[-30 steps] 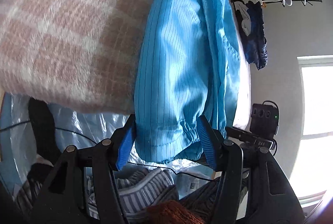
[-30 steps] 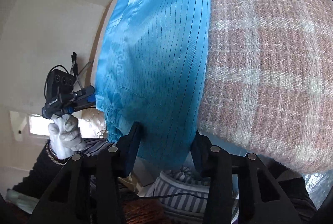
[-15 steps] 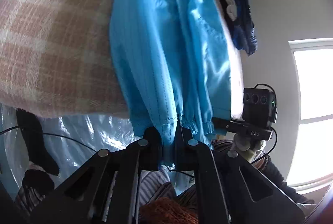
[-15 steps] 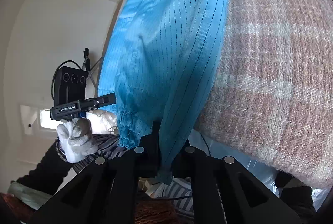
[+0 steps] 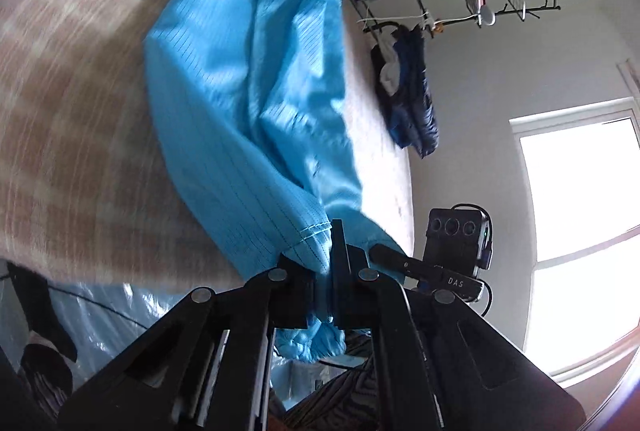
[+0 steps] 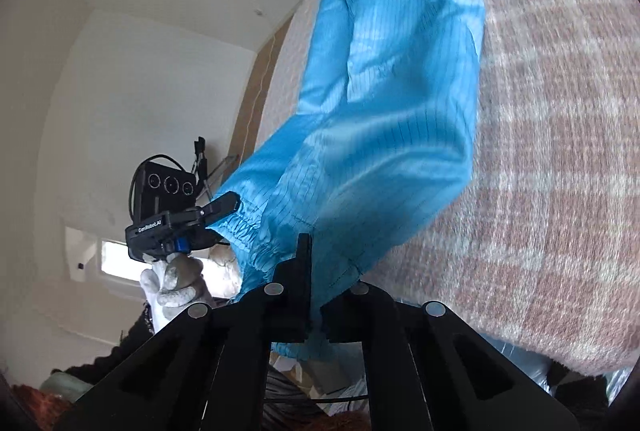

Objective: Fold large clothes
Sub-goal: 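Fold the held hem over toward the collar with both tools and lower it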

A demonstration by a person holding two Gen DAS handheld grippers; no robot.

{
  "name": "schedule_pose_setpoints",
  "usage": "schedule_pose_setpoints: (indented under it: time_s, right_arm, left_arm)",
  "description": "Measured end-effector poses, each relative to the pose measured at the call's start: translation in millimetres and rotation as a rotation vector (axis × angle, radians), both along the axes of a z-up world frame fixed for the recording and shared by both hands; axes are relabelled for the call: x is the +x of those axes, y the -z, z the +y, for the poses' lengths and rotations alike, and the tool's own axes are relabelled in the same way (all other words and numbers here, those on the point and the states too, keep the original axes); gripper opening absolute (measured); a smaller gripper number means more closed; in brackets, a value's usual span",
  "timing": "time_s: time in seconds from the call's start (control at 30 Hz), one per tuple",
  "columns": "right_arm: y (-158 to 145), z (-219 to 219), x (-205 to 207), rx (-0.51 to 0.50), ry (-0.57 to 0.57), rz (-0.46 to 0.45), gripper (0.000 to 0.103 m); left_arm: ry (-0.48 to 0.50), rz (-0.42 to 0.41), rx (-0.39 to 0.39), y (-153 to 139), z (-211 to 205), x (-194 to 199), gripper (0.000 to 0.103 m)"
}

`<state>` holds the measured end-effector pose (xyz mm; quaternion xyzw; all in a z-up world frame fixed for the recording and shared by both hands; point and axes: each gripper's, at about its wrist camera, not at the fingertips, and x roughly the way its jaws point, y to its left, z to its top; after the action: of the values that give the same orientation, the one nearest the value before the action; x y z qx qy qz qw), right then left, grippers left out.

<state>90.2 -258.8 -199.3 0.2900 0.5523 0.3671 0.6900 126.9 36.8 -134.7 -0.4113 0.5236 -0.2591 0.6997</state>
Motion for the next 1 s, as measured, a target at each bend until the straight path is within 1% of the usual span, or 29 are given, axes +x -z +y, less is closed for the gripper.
schedule_pose_setpoints:
  time_s: [0.13, 0.23, 0.33, 0.37, 0.53, 0.63, 0.8, 0.9, 0.93, 1.0]
  right_arm:
    - [-19, 8, 24, -0.03, 0.029, -0.053, 0.003]
    - [-27, 3, 48, -0.041, 0.06, -0.069, 0.003]
    - [-30, 6, 73, -0.067, 0.082, -0.087, 0.003]
    - [-27, 7, 76, -0.075, 0.091, -0.089, 0.003]
    - [-19, 8, 134, -0.141, 0.13, -0.084, 0.003]
    - [-13, 0, 160, -0.143, 0.151, -0.057, 0.003]
    - [-5, -4, 188, -0.162, 0.174, -0.036, 0.003]
    - [4, -5, 203, -0.17, 0.19, -0.007, 0.003]
    - [10, -7, 207, -0.165, 0.204, 0.011, 0.003]
    - [15, -9, 213, -0.159, 0.209, 0.02, 0.003]
  left_arm:
    - [-0.032, -0.038, 0.014, -19, -2, 28, 0.003]
    - [-0.049, -0.065, 0.034, -28, -4, 55, 0.003]
    - [-0.083, -0.076, 0.049, -30, -4, 83, 0.003]
    - [-0.096, -0.077, 0.057, -29, -3, 94, 0.003]
    - [-0.135, -0.063, 0.09, -13, -5, 139, 0.003]
    - [-0.153, -0.034, 0.089, 2, -4, 164, 0.003]
    - [-0.183, 0.003, 0.119, 27, -2, 194, 0.003]
    - [-0.183, 0.01, 0.146, 34, -4, 202, 0.003]
    - [-0.193, 0.016, 0.165, 37, -4, 204, 0.003]
    - [-0.204, 0.022, 0.176, 42, -1, 207, 0.003]
